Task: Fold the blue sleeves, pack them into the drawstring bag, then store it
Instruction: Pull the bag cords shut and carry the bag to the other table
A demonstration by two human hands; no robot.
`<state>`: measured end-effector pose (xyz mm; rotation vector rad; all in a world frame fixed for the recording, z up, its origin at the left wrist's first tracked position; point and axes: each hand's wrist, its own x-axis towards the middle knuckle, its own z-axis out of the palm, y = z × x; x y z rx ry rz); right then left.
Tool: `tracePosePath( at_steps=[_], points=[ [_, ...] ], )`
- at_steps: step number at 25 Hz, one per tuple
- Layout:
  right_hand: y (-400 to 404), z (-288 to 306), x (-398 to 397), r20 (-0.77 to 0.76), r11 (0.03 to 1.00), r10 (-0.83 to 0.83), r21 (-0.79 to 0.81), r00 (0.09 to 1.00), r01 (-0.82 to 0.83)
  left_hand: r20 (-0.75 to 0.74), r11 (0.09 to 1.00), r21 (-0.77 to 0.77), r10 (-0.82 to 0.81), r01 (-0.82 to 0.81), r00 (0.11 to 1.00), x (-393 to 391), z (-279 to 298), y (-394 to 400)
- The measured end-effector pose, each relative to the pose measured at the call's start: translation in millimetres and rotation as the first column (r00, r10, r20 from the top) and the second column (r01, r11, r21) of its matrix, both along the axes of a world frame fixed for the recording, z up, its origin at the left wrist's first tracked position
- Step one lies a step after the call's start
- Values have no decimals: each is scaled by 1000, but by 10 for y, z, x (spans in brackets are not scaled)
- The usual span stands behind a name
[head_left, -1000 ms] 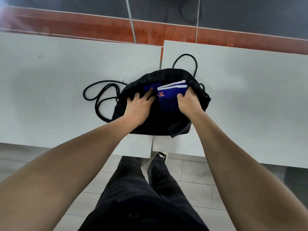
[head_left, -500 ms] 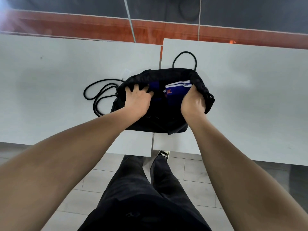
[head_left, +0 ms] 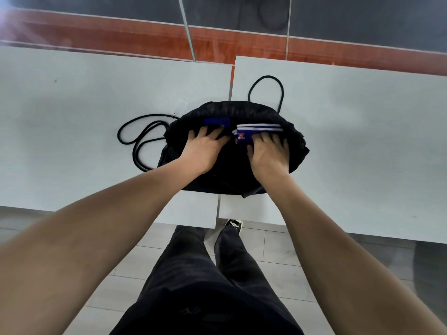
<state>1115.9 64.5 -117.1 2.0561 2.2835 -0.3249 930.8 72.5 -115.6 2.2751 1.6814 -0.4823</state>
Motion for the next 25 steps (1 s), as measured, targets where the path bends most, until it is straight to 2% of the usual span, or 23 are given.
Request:
tracePosePath(
  at_steps=[1,2,3,4,6,7,8,9,10,11,12,13,14,17,19,21,24,25],
  points=[
    [22,18,-27,-25,995,-28,-100,999,26,-8,1000,-20,-5,5,1000,-15,5,2],
    [31,55,-45,-69,993,-32,-114,997,24,-2,1000,-26,-8,8,1000,-26,15,-1],
    [23,106,-41,-141,999,-10,-49,990,3,34,1000,-6,-14,14,999,-35,45,-15],
    [10,195,-8,-236,994,31,105,971,-6,106,998,57,-32,26,994,-50,85,-45],
    [-16,384,172,-385,902,47,413,922,126,288,956,294,-62,-26,955,-138,212,-127],
    [-30,473,293,-436,851,-2,471,900,231,354,906,401,-18,-134,935,-222,273,-172],
    [-29,528,419,-479,841,-88,435,873,323,414,852,441,86,-282,906,-335,311,-220],
    [-5,551,529,-513,875,-188,301,838,380,464,806,393,242,-443,852,-444,351,-255],
    [34,545,614,-525,919,-281,94,803,383,501,759,244,434,-603,749,-564,344,-270],
    [67,516,665,-530,934,-347,-119,774,337,502,689,29,616,-724,607,-664,317,-282],
    [86,471,687,-530,927,-370,-261,763,269,474,611,-187,742,-769,474,-738,272,-304],
    [89,427,695,-521,926,-361,-300,774,230,456,572,-329,793,-751,404,-787,232,-339],
    [79,391,697,-503,939,-333,-254,797,231,466,583,-354,788,-732,402,-820,193,-372],
    [45,394,699,-351,948,-304,-24,885,316,488,665,-148,693,-732,531,-867,235,-408],
    [19,448,727,-222,935,-339,26,914,353,522,658,-115,677,-744,518,-835,367,-419],
    [29,520,742,-183,921,-376,36,909,388,624,611,-171,674,-773,395,-768,504,-402],
    [64,625,738,-190,895,-437,7,879,447,729,490,-364,679,-792,84,-702,674,-348],
    [76,668,771,-203,874,-477,0,855,487,743,444,-385,670,-809,15,-743,726,-309]
  ],
)
